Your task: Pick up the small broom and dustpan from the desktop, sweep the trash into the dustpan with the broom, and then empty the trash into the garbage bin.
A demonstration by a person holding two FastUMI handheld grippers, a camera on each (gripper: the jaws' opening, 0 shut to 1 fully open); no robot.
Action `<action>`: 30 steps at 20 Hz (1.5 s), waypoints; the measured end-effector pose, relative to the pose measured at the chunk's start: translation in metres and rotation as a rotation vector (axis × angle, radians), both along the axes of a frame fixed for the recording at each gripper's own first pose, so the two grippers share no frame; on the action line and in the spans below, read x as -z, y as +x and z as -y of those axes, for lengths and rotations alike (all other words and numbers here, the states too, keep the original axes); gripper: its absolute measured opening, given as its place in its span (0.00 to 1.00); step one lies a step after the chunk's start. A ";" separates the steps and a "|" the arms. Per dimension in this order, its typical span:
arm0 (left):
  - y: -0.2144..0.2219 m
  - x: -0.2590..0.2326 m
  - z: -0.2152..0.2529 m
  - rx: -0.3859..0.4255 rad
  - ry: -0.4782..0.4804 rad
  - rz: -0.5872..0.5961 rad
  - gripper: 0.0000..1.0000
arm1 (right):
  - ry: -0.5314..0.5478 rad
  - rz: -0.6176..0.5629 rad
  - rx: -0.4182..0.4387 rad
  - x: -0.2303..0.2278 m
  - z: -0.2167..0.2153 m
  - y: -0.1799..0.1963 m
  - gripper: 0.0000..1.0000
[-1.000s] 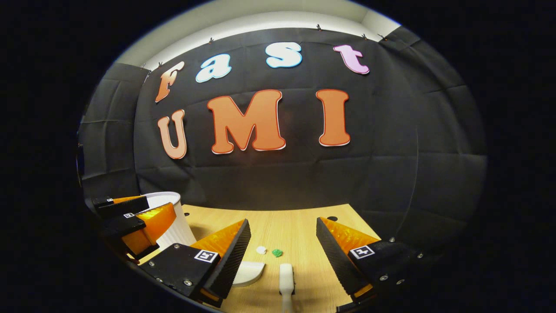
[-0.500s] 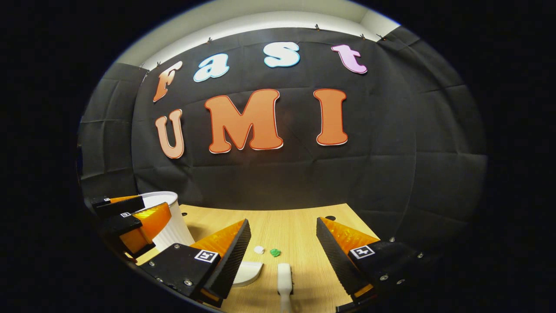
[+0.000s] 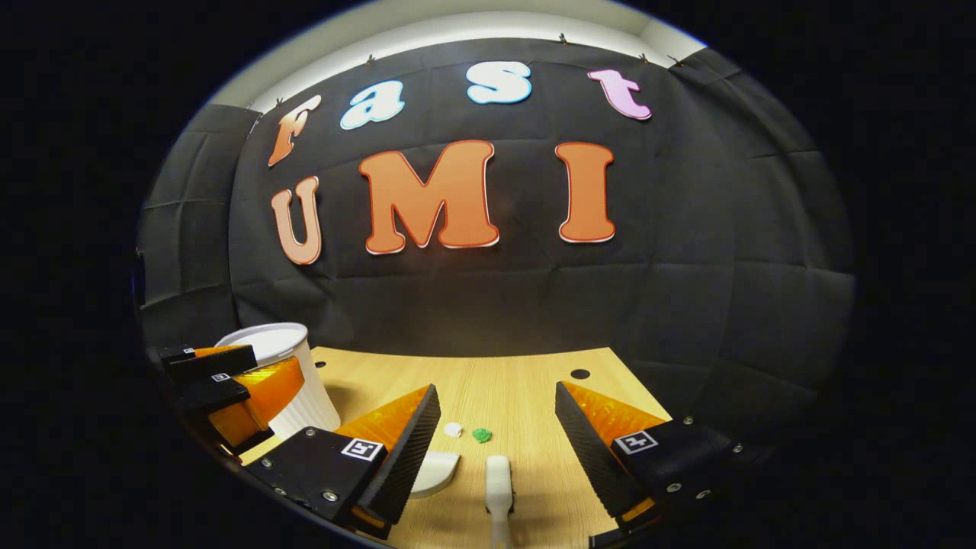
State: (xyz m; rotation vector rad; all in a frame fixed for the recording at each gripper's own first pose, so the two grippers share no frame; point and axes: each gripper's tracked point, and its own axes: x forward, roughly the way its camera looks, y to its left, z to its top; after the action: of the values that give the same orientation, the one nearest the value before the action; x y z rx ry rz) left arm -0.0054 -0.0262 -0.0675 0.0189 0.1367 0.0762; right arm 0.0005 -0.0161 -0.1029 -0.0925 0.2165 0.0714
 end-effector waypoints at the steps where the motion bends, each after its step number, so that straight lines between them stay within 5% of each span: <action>1: 0.002 0.009 0.000 0.000 -0.011 -0.025 0.92 | 0.002 -0.059 -0.019 0.016 -0.003 0.001 0.94; 9: 0.011 0.079 0.000 0.020 -0.089 -0.260 0.92 | -0.036 -0.448 -0.010 0.123 0.006 -0.012 0.95; 16: -0.016 0.200 0.007 0.020 -0.196 -0.721 0.95 | -0.077 -0.726 0.033 0.200 0.024 -0.039 0.95; 21: -0.028 0.236 0.008 0.017 -0.243 -0.946 0.97 | -0.109 -0.865 0.044 0.238 0.028 -0.049 0.95; 30: -0.038 0.249 0.012 0.045 -0.225 -1.096 0.97 | -0.125 -1.031 0.108 0.272 0.035 -0.037 0.96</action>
State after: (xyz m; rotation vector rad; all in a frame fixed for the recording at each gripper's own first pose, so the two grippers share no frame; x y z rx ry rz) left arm -0.0431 -0.0378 -0.3163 -0.1652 1.2393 -0.0024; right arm -0.0364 -0.0511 -0.3750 -0.1626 1.2562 -0.0086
